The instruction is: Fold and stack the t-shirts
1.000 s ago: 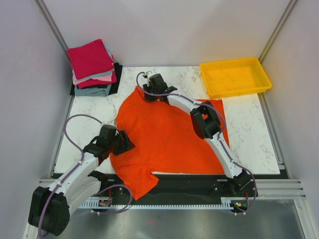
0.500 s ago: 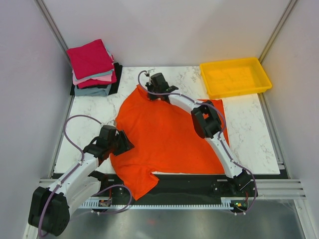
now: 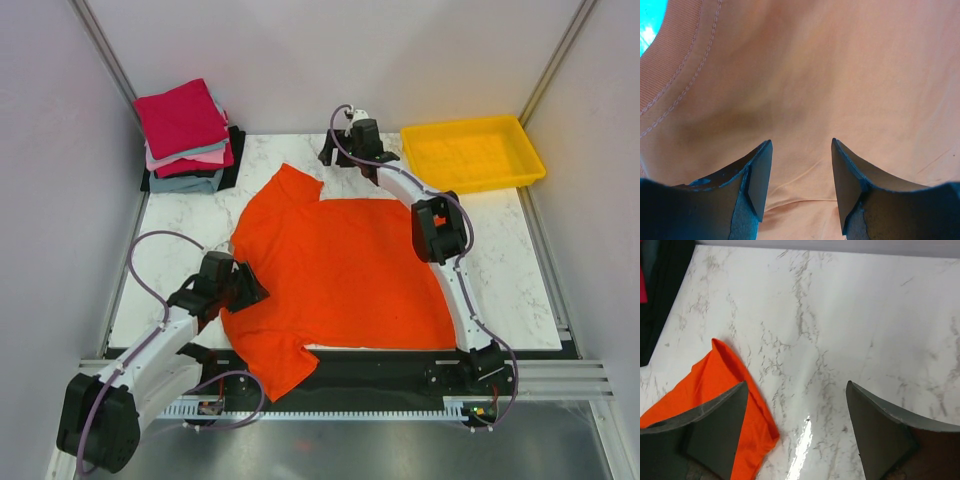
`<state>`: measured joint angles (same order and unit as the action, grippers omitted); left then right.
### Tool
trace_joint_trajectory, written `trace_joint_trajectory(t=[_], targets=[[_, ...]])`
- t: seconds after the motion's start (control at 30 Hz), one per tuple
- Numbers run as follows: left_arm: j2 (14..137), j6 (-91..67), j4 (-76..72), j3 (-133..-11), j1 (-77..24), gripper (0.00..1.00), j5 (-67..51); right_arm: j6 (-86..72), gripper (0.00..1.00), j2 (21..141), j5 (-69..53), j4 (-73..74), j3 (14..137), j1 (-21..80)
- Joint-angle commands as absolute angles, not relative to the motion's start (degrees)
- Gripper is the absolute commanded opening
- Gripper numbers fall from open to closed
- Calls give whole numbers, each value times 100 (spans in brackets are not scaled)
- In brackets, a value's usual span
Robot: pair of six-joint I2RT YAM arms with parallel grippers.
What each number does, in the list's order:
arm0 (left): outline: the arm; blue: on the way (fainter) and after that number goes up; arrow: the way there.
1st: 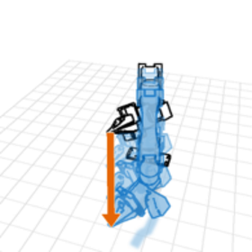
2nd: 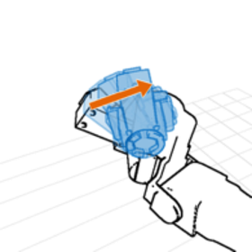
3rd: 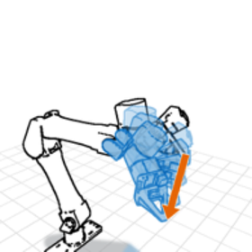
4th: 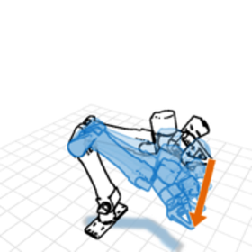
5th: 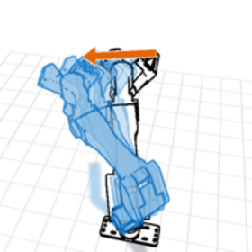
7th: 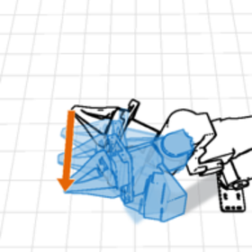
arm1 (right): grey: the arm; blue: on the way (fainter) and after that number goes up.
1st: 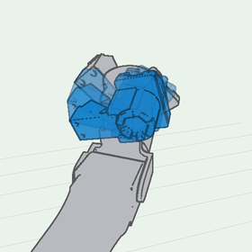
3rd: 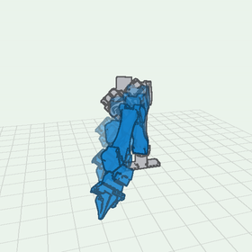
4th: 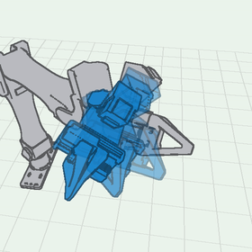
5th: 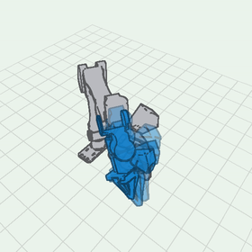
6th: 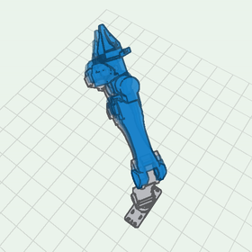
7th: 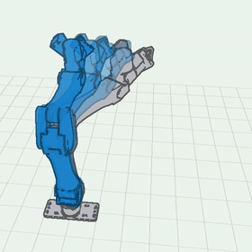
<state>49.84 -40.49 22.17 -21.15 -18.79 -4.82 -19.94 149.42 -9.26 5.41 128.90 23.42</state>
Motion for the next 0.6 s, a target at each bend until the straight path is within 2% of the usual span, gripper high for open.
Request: trace_joint_trajectory(t=[0.0, 0.13, 0.2, 0.23, 0.33, 0.37, 0.43, 0.57], targets=[[4922, -4140, 2048, -2153, -1898, 58, -448, -2128, 88, 14889, -1178, 220, 13175, 2303], [4852, -4263, 2425, -2381, -1925, 58, -159, -1829, 91, 13865, -942, 430, 13026, 2224], [4886, -4254, 2487, -2548, -1925, 58, -80, -1767, 91, 13240, -766, 439, 12299, 2215], [4956, -4210, 2479, -2636, -1925, 58, -27, -1740, 91, 12558, -565, 439, 11948, 2215], [5341, -3956, 2391, -3101, -1916, 61, 306, -1714, 91, 11178, -37, 518, 10235, 2206], [5492, -3816, 2382, -3250, -1907, 63, 403, -1766, 92, 10884, 487, 606, 9430, 2197], [5843, -3692, 2294, -3743, -1907, 64, 553, -1810, 93, 10278, 790, 1043, 8792, 2110], [7149, -3516, 1882, -4611, -1837, 65, 396, -1837, 92, 10046, 817, 1739, 7762, 1978]])
